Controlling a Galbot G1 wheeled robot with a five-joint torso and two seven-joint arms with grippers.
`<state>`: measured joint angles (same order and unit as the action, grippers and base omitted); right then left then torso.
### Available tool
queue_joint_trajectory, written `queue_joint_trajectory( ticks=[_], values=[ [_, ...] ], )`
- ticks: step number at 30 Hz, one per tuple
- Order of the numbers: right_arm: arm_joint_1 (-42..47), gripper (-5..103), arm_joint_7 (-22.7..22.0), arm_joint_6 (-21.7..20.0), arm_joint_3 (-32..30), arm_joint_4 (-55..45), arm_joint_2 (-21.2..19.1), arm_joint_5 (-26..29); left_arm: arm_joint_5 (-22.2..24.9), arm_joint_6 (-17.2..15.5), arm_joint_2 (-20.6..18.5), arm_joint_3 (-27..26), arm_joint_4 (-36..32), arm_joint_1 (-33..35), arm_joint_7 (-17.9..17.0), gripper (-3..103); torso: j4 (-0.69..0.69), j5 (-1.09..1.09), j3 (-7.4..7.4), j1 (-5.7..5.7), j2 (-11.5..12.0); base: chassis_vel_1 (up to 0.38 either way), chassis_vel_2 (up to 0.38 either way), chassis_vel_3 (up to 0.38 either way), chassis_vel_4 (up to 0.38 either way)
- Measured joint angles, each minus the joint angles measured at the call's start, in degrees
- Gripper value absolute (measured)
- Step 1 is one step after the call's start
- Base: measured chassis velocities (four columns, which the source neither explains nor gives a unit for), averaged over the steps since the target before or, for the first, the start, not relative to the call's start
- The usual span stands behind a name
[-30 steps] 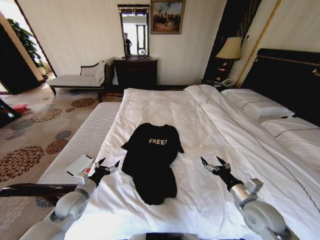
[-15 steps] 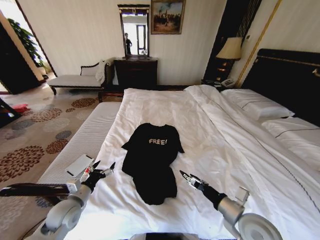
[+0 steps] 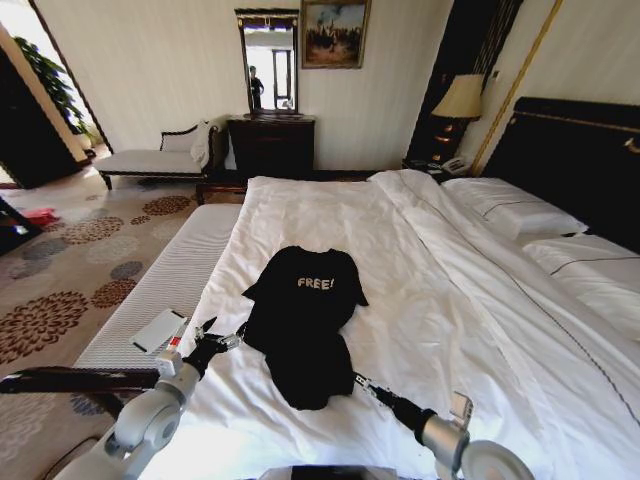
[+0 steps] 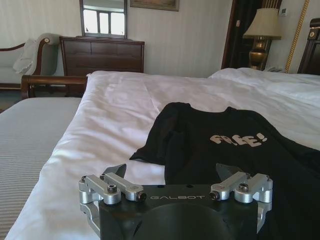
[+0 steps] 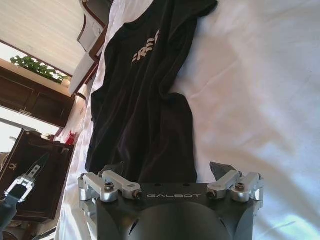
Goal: Fold the clothes on the bed.
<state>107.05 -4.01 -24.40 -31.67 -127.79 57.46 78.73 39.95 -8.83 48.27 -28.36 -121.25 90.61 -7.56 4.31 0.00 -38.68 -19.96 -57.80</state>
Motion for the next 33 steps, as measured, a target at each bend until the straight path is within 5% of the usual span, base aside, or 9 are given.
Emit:
queue_joint_trajectory(
  ticks=[13, 33],
  values=[
    [-3.33, 88, -1.30, 0.18, 6.18, 2.96, 1.48, -0.95, 0.95, -0.23, -0.89, -0.24, 0.57, -0.46, -0.72, 100, 0.00, 0.00, 0.00, 0.00, 0.00, 0.000, 0.000, 0.000, 0.000],
    [-4.01, 18, -1.21, 1.39, 7.26, 4.40, 2.02, -3.20, 1.82, -0.33, -0.26, 0.02, 1.10, -1.30, -1.28, 100, 0.00, 0.00, 0.00, 0.00, 0.00, 0.000, 0.000, 0.000, 0.000]
  ],
)
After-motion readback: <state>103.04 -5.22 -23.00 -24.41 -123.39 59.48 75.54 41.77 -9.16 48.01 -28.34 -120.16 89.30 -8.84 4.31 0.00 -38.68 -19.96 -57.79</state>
